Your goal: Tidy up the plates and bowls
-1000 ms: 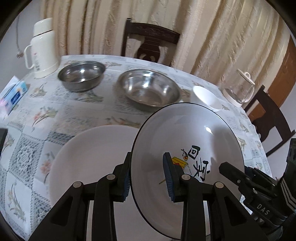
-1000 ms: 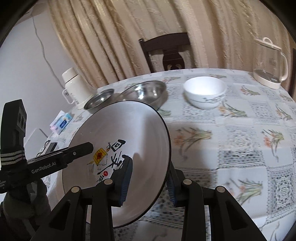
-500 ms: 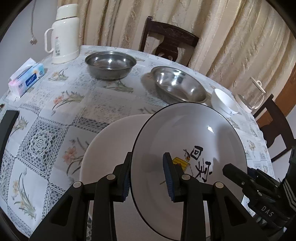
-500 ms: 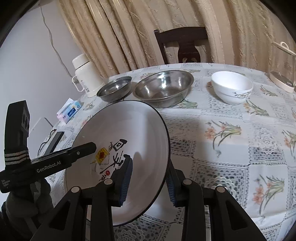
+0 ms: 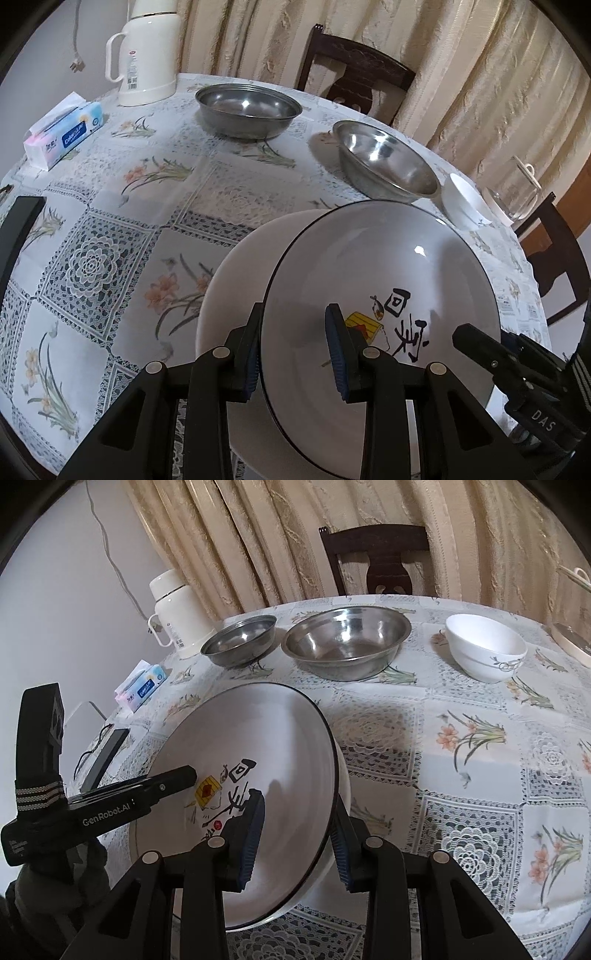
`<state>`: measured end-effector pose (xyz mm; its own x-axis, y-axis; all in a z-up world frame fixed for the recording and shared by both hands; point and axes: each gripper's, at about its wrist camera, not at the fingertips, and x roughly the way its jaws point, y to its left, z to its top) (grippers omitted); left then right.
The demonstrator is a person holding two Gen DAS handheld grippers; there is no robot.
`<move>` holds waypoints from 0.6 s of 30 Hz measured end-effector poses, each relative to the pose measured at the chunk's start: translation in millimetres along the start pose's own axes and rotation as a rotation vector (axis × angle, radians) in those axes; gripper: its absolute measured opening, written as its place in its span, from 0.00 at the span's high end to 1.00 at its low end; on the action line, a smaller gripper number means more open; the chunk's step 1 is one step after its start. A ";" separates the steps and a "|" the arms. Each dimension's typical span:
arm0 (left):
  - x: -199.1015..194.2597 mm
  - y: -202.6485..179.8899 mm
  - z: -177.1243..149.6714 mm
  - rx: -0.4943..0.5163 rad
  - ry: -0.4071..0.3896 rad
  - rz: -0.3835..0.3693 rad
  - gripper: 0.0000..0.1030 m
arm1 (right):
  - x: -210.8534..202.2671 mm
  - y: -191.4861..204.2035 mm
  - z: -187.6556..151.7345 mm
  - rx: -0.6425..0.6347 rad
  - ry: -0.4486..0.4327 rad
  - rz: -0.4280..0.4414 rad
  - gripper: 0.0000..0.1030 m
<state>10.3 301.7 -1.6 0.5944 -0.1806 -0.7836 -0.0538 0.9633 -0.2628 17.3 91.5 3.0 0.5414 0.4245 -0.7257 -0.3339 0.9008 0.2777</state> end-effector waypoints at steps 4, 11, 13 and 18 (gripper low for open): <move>-8.3 0.6 3.2 0.021 -0.045 0.019 0.69 | 3.4 2.1 -0.6 0.004 0.005 0.000 0.64; -12.0 0.1 5.4 0.050 -0.070 0.017 0.61 | 5.5 4.8 -1.6 0.001 0.006 -0.004 0.64; -11.7 1.5 5.4 0.047 -0.069 0.008 0.61 | 5.0 4.6 -2.1 0.002 0.005 -0.003 0.64; -8.9 2.4 4.6 0.044 -0.063 0.005 0.61 | 2.3 4.0 -1.0 0.010 -0.009 -0.011 0.64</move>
<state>8.6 306.5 7.3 0.6439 -0.1639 -0.7473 -0.0223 0.9723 -0.2325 16.5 96.0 1.8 0.5516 0.4153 -0.7233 -0.3205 0.9062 0.2759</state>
